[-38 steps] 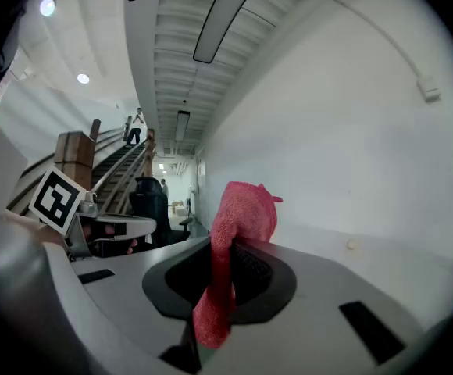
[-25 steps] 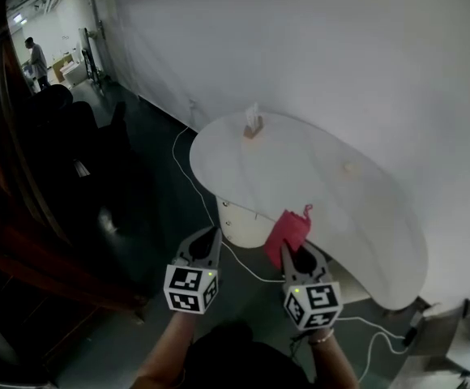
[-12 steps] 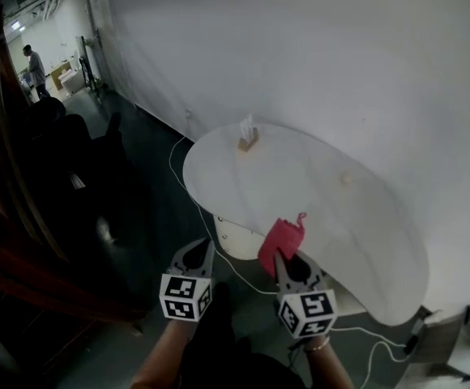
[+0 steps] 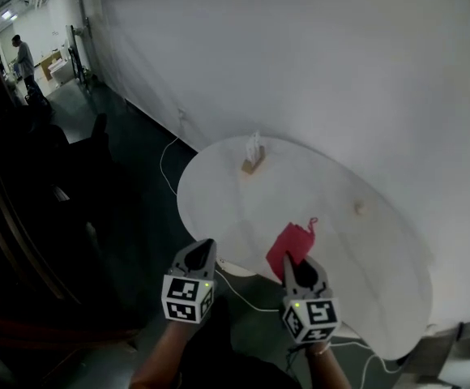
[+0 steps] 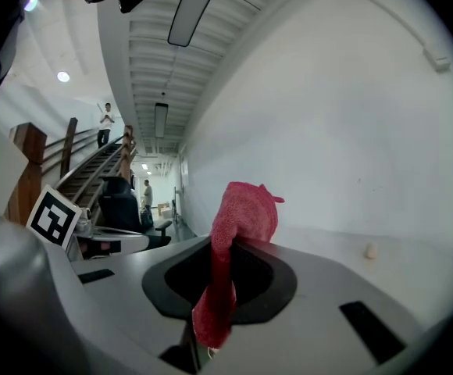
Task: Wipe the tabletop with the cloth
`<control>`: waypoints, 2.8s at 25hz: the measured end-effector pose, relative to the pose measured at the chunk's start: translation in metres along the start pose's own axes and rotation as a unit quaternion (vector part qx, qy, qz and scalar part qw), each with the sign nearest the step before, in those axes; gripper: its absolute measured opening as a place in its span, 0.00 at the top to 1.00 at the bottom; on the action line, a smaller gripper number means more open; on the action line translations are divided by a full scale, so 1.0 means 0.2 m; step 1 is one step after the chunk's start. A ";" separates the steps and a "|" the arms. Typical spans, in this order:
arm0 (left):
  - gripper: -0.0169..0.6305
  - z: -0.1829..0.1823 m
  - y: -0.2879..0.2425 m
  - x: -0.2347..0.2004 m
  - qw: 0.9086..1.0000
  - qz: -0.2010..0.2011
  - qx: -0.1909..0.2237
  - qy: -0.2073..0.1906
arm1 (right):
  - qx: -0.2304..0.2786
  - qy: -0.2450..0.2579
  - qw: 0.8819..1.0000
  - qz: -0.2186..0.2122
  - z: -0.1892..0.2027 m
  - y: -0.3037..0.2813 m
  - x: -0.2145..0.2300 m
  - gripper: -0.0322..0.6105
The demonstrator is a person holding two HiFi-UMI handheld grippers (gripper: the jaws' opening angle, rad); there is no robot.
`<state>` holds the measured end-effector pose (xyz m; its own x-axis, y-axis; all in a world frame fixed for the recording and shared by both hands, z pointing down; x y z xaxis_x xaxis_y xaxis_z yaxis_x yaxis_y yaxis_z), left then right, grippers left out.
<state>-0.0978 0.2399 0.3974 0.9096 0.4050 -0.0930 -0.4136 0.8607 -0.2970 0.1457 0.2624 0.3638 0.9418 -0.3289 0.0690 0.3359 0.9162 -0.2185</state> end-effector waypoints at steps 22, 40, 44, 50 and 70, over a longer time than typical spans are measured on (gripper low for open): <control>0.73 -0.27 -0.76 -0.49 0.996 0.088 -0.033 -0.005 | -0.034 -0.032 0.994 0.102 -0.13 -0.64 0.08 0.88; 0.63 -0.27 -1.40 -0.42 0.991 0.097 -0.084 -0.036 | -0.057 -0.044 0.994 0.077 -0.19 -0.97 0.28 0.88; 0.62 -0.22 -1.55 -0.42 0.990 0.086 -0.104 -0.034 | -0.046 -0.059 0.995 0.072 -0.16 -1.07 0.34 0.88; 0.62 -0.17 -1.71 -0.42 0.990 0.062 -0.122 -0.027 | -0.071 -0.068 0.993 0.063 -0.15 -1.13 0.39 0.88; 0.85 -0.13 -1.93 -0.44 0.984 -0.001 -0.166 -0.063 | -0.087 -0.088 0.991 0.052 -0.07 -1.22 0.52 0.88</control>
<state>-0.0180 -0.1358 0.4950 0.8898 0.4560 0.0202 -0.3564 0.7217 -0.5933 0.1614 0.0021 0.4112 0.9635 -0.1753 0.2023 0.2444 0.8845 -0.3974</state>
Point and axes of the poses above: the fingertips, and each gripper's own axes: y backward along the fingers, x to its right, z out of its underside, the point moved 8 cm from there along y, backward along the fingers, and after that the axes turned 4 degrees about z, right-handed, at the moved point
